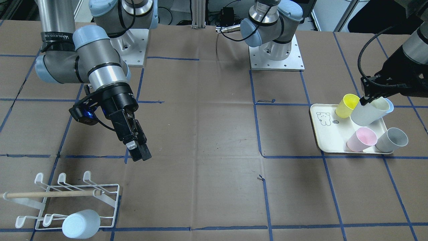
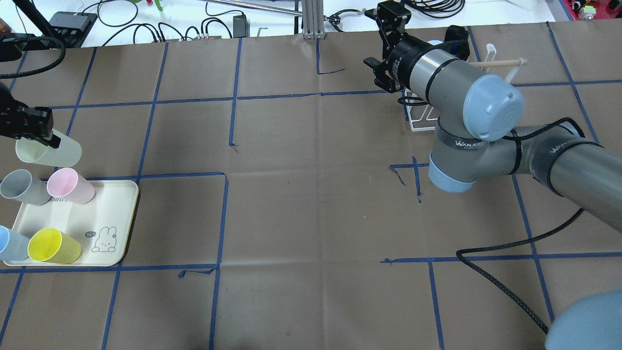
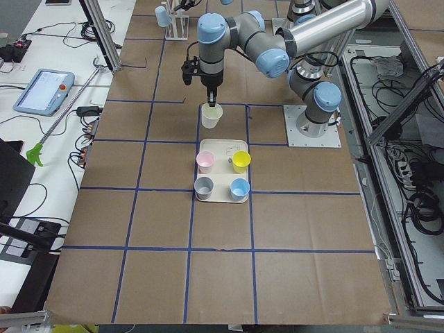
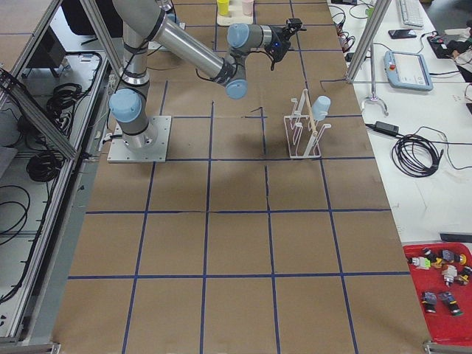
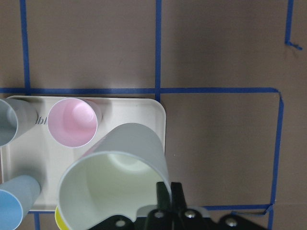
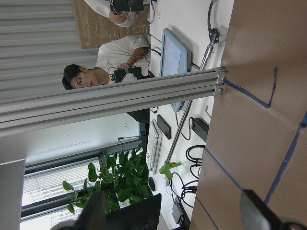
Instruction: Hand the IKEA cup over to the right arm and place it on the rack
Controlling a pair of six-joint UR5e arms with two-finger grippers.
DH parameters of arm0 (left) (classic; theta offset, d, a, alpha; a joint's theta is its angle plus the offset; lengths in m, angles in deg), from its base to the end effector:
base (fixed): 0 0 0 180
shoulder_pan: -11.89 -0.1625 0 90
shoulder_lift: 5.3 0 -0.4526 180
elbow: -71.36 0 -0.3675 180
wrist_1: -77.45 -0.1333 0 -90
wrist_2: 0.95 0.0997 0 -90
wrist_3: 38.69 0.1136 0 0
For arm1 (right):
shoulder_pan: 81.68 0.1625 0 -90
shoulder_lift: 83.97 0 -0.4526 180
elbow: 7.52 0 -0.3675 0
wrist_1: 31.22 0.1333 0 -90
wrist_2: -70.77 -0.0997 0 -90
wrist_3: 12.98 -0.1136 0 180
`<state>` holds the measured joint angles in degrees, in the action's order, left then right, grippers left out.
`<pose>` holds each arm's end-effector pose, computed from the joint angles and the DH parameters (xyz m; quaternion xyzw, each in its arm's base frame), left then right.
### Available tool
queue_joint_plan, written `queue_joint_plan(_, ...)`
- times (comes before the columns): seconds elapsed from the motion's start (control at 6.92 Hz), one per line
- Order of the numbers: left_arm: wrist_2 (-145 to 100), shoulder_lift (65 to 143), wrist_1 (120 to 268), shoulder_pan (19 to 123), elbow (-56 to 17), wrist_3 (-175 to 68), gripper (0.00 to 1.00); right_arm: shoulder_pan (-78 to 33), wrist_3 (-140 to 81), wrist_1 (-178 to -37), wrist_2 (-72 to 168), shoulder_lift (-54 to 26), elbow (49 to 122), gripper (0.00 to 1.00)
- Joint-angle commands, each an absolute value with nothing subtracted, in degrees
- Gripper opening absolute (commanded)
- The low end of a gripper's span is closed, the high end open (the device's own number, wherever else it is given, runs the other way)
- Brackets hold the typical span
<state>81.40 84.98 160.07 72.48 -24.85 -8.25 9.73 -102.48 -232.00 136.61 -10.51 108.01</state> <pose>0.1009 -0.4813 0.4625 -0.0095 -0.9977 0.0400 0.0539 0.1929 -0.5298 0.4054 0.4763 0.6624 -0.2640 0.5145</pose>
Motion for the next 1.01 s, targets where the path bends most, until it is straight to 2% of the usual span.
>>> queue_joint_plan(0.0, 65.94, 88.64, 152.19, 72.54, -24.62, -5.58, 0.0, 8.33, -102.54, -231.61, 136.69, -4.98, 110.87, 1.0)
queue_joint_plan(0.29, 49.06, 91.81, 140.26, 72.8, -25.93, -4.42, 0.0, 8.76, -102.54, -231.52, 136.17, -1.98, 112.62, 1.0)
queue_joint_plan(0.58, 35.93, 92.79, 133.64, 74.02, -26.46, -1.1, 0.0, 8.94, -102.54, -231.61, 136.07, 0.49, 116.66, 1.0)
queue_joint_plan(0.87, 27.75, 95.49, 129.86, 75.35, -26.64, 3.14, 0.0, 9.02, -102.37, -231.52, 134.33, 0.32, 116.41, 1.0)
